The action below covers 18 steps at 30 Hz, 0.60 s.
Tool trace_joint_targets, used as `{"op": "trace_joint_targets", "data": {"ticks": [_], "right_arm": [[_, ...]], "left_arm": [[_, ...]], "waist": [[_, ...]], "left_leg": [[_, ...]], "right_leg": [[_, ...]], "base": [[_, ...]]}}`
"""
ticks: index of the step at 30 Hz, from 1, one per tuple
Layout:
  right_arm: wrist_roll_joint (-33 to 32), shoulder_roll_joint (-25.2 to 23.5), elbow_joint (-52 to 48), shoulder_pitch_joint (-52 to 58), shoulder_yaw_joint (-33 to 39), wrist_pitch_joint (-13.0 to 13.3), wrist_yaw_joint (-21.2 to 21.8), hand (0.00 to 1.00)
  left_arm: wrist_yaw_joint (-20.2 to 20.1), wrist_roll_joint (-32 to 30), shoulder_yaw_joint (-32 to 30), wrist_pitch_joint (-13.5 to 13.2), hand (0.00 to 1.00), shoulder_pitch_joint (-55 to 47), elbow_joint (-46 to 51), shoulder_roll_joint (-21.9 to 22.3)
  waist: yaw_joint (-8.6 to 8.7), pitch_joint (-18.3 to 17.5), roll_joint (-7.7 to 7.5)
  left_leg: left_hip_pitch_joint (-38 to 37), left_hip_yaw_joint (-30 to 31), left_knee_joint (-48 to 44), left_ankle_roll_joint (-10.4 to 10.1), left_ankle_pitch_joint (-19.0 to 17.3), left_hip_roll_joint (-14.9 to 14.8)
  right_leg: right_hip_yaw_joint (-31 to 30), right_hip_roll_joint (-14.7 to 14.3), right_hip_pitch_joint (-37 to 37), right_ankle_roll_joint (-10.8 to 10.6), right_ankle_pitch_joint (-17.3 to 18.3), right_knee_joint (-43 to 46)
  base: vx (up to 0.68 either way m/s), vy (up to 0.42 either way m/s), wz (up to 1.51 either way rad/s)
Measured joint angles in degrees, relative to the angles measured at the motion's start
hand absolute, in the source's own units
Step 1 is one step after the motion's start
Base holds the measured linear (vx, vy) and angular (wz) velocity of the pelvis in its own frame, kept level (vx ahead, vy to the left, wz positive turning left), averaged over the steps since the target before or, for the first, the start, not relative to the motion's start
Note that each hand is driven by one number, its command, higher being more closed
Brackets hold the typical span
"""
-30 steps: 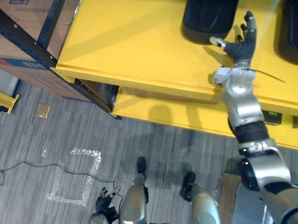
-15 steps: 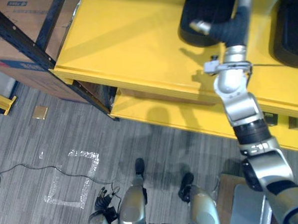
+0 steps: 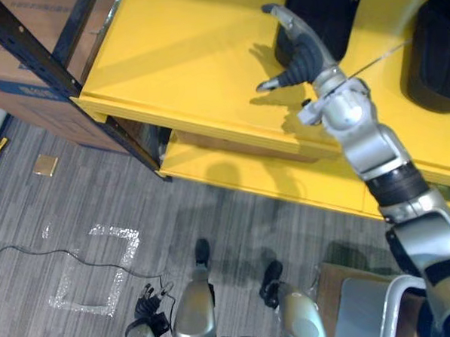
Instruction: Walk over and take plastic housings, then place them on the shelf
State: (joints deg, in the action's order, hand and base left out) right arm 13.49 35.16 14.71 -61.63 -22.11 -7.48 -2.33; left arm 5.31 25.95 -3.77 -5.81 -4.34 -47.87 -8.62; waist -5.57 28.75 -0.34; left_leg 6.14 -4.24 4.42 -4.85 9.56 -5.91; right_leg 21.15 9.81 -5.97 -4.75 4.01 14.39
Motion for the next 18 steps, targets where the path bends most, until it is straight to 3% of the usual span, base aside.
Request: {"op": "trace_joint_targets", "data": {"ticks": [4,8,12,18], "right_arm": [[3.17,2.16,0.42,-0.72,0.0,-3.24,0.0,0.0],[3.14,2.69,2.11,-0.72,0.0,-4.88,0.73,0.0],[3.01,3.41,2.11,-0.72,0.0,-5.15,2.34,0.0],[2.39,3.58,2.13,-0.71,-1.07,-5.22,8.58,0.0]], "left_arm": [[0.03,-0.01,0.02,0.08,0.0,-0.1,0.03,0.01],[0.05,-0.03,0.04,0.6,0.0,-0.12,0.66,0.04],[0.04,-0.07,0.04,0.98,0.0,-0.11,1.47,0.04],[0.03,-0.09,0.04,1.59,0.0,-0.11,1.65,0.03]], "waist": [[-0.01,0.01,-0.1],[-0.02,0.06,-0.2],[-0.05,0.08,-0.27],[-0.06,0.05,-0.41]], "left_leg": [[-0.17,-0.61,0.01,0.0,0.0,-0.27],[-0.13,-0.71,0.02,0.0,-0.01,-0.38],[-0.02,-0.63,0.04,0.05,-0.04,-0.29],[0.09,-0.47,0.04,0.12,-0.09,-0.11]], "right_leg": [[-0.56,-0.31,-0.14,0.05,-0.1,-0.06],[-0.54,-0.41,-0.22,0.06,-0.1,-0.09],[-0.49,-0.35,-0.23,0.06,-0.09,-0.09],[-0.31,-0.13,-0.23,0.06,-0.08,-0.04]], "base": [[0.01,-0.026,-0.07],[0.0,-0.007,-0.01],[0.02,-0.01,0.01],[0.01,-0.003,0.0]]}}
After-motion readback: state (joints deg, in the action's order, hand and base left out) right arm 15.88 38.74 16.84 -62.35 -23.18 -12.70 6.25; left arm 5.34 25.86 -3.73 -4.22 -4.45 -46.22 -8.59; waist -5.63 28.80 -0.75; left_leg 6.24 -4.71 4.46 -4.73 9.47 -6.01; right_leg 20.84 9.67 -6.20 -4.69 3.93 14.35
